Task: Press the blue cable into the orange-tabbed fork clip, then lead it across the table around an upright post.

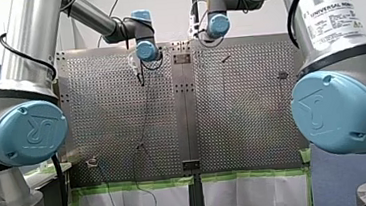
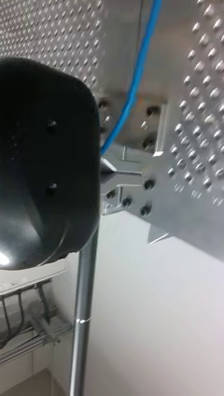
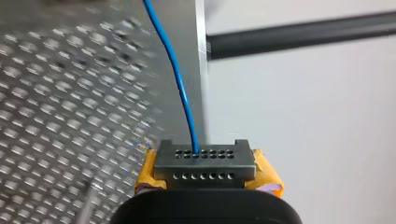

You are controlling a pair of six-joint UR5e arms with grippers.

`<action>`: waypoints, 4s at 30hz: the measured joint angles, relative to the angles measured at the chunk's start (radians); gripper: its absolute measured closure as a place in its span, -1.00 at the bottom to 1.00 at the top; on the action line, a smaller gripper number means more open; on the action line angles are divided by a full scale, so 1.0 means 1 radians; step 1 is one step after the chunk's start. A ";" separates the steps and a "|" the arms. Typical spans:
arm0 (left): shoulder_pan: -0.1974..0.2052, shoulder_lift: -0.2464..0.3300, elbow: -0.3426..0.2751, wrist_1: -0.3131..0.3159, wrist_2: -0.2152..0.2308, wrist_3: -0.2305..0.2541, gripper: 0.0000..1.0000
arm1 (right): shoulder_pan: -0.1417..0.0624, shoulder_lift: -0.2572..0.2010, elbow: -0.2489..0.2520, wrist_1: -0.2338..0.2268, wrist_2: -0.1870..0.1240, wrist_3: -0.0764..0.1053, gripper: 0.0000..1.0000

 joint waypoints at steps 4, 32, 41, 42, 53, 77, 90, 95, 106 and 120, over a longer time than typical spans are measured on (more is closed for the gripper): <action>-0.001 -0.001 0.034 -0.021 0.030 -0.015 0.98 | -0.014 -0.041 0.000 0.010 0.010 -0.002 1.00; -0.076 -0.132 0.244 -0.152 0.111 -0.056 0.98 | -0.199 -0.074 0.011 0.051 0.012 0.002 1.00; -0.113 -0.184 0.336 -0.204 0.107 -0.037 0.98 | -0.224 -0.037 0.011 0.049 0.009 0.006 1.00; -0.119 -0.195 0.349 -0.214 0.106 -0.034 0.98 | -0.228 -0.032 0.011 0.049 0.008 0.007 1.00; -0.142 -0.258 0.446 -0.235 0.092 -0.029 0.98 | -0.280 -0.011 0.011 0.047 -0.002 0.022 1.00; -0.188 -0.414 0.673 -0.335 0.084 -0.021 0.98 | -0.374 0.050 0.011 0.038 -0.097 0.060 1.00; -0.209 -0.488 0.681 -0.352 0.080 0.005 0.98 | -0.402 0.085 0.012 0.035 -0.129 0.072 1.00; -0.211 -0.498 0.654 -0.340 0.078 0.008 0.98 | -0.403 0.096 0.014 0.036 -0.131 0.072 1.00; -0.206 -0.500 0.606 -0.307 0.076 0.005 0.98 | -0.396 0.150 0.073 0.010 -0.133 0.072 1.00; -0.206 -0.500 0.605 -0.296 0.063 0.004 0.98 | -0.381 0.252 0.200 -0.114 -0.129 0.078 1.00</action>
